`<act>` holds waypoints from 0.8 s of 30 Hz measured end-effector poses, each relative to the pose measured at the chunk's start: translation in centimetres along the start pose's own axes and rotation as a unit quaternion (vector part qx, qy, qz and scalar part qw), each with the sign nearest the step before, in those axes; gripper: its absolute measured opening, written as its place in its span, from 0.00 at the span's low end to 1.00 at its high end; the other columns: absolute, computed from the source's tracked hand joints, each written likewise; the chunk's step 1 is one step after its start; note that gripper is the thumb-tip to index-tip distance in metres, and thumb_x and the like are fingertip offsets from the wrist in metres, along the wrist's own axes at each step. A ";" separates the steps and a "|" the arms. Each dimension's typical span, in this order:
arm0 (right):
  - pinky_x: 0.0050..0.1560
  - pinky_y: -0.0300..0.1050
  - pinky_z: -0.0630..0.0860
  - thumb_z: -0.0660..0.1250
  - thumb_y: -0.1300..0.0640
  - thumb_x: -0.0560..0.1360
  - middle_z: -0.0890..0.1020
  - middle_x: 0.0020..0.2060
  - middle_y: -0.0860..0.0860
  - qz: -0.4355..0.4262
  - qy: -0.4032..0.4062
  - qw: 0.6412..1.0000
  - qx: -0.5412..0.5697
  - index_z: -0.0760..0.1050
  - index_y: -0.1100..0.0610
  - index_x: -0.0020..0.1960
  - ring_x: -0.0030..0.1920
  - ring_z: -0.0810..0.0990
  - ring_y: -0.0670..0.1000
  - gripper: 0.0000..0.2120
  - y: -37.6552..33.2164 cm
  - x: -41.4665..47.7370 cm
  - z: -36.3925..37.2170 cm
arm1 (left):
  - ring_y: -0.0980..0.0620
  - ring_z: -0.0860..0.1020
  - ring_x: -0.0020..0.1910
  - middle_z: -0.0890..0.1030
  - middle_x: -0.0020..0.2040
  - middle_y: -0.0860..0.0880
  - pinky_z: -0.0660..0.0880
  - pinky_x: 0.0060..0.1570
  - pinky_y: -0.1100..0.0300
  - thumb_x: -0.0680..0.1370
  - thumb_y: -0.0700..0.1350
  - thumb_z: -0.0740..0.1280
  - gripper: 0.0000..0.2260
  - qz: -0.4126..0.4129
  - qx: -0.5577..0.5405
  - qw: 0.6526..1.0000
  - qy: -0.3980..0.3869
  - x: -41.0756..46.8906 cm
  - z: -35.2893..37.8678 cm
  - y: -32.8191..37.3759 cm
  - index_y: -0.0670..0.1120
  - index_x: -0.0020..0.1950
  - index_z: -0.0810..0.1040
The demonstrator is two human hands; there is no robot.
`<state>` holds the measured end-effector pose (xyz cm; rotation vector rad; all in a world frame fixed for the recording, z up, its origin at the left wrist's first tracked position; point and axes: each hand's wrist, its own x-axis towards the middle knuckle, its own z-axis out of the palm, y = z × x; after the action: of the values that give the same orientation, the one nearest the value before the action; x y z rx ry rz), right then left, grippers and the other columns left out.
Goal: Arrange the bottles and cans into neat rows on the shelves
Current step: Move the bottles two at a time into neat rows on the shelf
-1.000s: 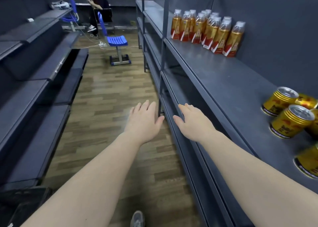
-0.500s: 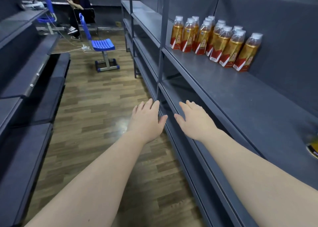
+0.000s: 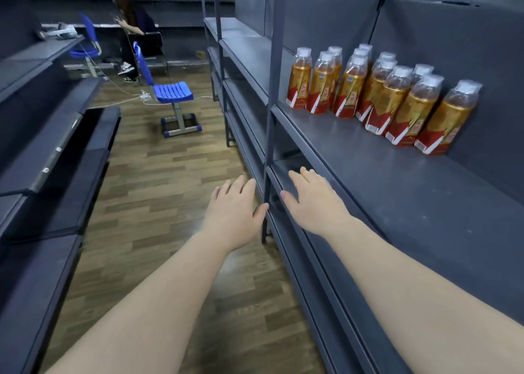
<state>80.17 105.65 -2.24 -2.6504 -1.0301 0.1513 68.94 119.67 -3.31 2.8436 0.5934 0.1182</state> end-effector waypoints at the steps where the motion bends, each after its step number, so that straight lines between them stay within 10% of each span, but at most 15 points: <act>1: 0.79 0.53 0.50 0.54 0.44 0.84 0.57 0.80 0.55 0.003 0.002 1.000 0.004 0.55 0.54 0.80 0.80 0.50 0.56 0.28 0.7 1.3 -0.4 | 0.42 0.55 0.79 0.57 0.81 0.46 0.51 0.77 0.47 0.83 0.58 0.55 0.28 0.001 0.004 1.000 -0.002 1.5 -0.2 0.2 0.47 0.80 0.56; 24: 0.79 0.51 0.49 0.53 0.43 0.84 0.53 0.81 0.53 0.258 0.069 0.964 0.008 0.54 0.53 0.81 0.81 0.48 0.53 0.29 17.7 15.3 -5.5 | 0.41 0.54 0.80 0.57 0.81 0.44 0.52 0.78 0.49 0.83 0.58 0.57 0.30 0.245 -0.054 0.967 -0.039 29.5 3.8 11.9 0.46 0.81 0.56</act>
<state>103.94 102.27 -2.37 -2.8056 -0.2757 0.0801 100.96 120.20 -3.17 2.8081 -0.1400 0.1170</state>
